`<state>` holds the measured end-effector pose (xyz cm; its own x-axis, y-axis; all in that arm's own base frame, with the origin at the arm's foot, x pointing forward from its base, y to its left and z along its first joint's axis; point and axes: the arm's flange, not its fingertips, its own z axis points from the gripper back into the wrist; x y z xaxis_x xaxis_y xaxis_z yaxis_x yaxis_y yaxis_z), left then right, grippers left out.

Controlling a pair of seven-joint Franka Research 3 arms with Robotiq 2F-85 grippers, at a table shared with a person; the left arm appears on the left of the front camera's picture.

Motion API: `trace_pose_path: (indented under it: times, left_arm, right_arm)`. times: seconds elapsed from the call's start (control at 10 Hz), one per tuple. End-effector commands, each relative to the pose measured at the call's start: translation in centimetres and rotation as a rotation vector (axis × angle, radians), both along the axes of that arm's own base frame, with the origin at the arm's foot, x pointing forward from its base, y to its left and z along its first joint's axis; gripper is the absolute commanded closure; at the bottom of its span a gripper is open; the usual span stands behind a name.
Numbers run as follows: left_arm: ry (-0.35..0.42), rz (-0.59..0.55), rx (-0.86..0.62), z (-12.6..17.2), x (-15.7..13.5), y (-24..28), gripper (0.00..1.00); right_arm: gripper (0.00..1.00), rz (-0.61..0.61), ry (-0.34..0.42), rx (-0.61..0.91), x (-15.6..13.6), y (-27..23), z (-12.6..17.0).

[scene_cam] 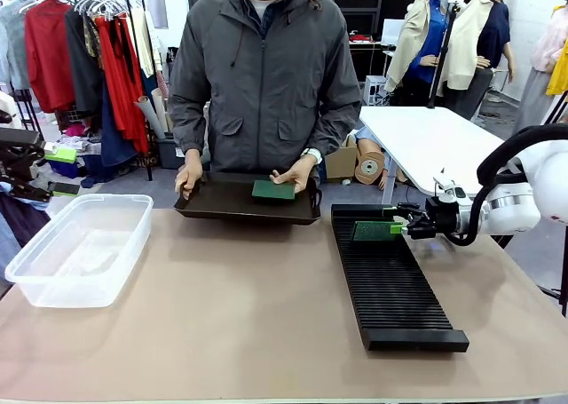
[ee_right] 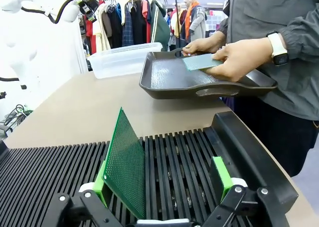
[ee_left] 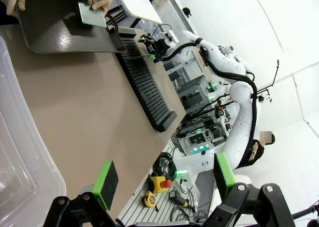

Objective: Sort PCBs into racks and boxes based on the side picked up.
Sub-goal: If the short side of the Blank PCB is picked up, insert it into the PCB Rack ; if the long side is picked up, place it in the Organizing box, then pick up the Blank PCB handed by the Human.

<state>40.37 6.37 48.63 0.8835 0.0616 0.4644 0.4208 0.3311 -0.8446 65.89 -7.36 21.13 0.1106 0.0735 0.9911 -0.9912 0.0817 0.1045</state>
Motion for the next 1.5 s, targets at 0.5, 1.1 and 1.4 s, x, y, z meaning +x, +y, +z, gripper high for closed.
trace_pose_path:
  times: [0.5, 1.1, 1.4]
  left_arm:
    - [0.004, -0.004, 0.001, 0.19, -0.21, 0.03, 0.00]
    - [0.004, -0.004, 0.001, 0.19, -0.21, 0.03, 0.00]
    - [0.004, -0.004, 0.001, 0.19, -0.21, 0.03, 0.00]
  right_arm:
    - [0.00, -0.002, -0.005, 0.000, 0.10, 0.10, 0.35]
    - [0.00, -0.002, -0.005, 0.000, 0.10, 0.10, 0.35]
    - [0.00, -0.002, -0.005, 0.000, 0.10, 0.10, 0.35]
